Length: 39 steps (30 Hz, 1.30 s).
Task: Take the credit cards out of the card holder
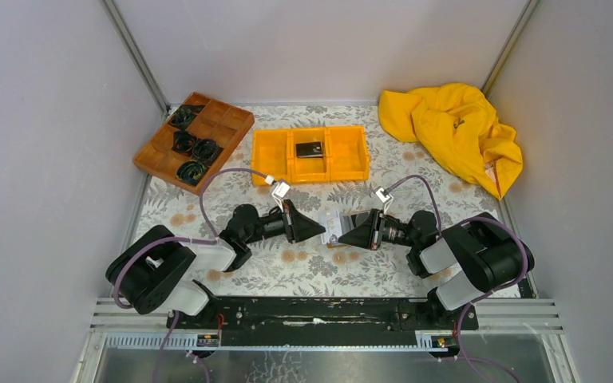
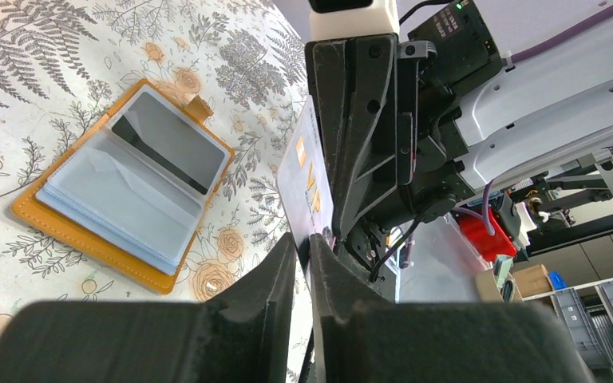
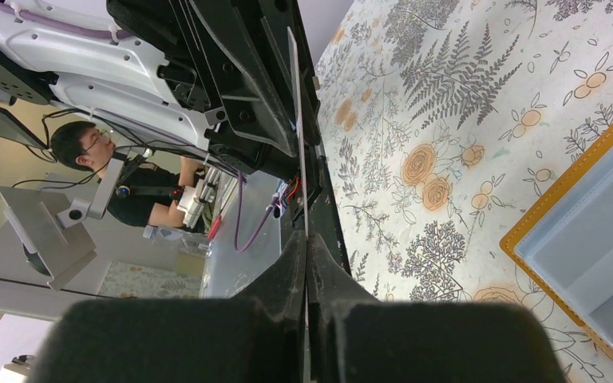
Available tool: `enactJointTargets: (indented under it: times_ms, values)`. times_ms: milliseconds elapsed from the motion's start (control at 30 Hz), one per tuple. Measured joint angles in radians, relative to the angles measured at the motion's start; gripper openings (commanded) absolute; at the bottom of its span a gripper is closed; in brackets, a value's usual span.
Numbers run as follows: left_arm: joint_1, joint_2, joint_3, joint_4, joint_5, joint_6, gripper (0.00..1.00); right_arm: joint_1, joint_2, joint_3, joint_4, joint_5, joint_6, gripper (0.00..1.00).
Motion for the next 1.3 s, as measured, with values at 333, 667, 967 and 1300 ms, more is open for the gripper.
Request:
enactJointTargets:
  times_ms: [333,667,967,1300]
  values:
    - [-0.009,0.010,0.006,0.004,-0.001,0.000,0.00,-0.001,0.000,-0.001,-0.008,0.002,-0.001,0.00]
    - [-0.024,-0.020,0.085,-0.155,-0.170,0.014,0.00,-0.011,-0.010,-0.011,-0.006,0.057,-0.016,0.50]
    - [0.033,0.002,0.326,-0.319,-0.514,-0.021,0.00,-0.018,-0.101,-0.025,-0.115,0.116,-0.085,0.50]
    - [0.089,0.256,0.547,-0.399,-0.854,-0.178,0.00,-0.018,-0.172,-0.025,-0.301,0.168,-0.183,0.50]
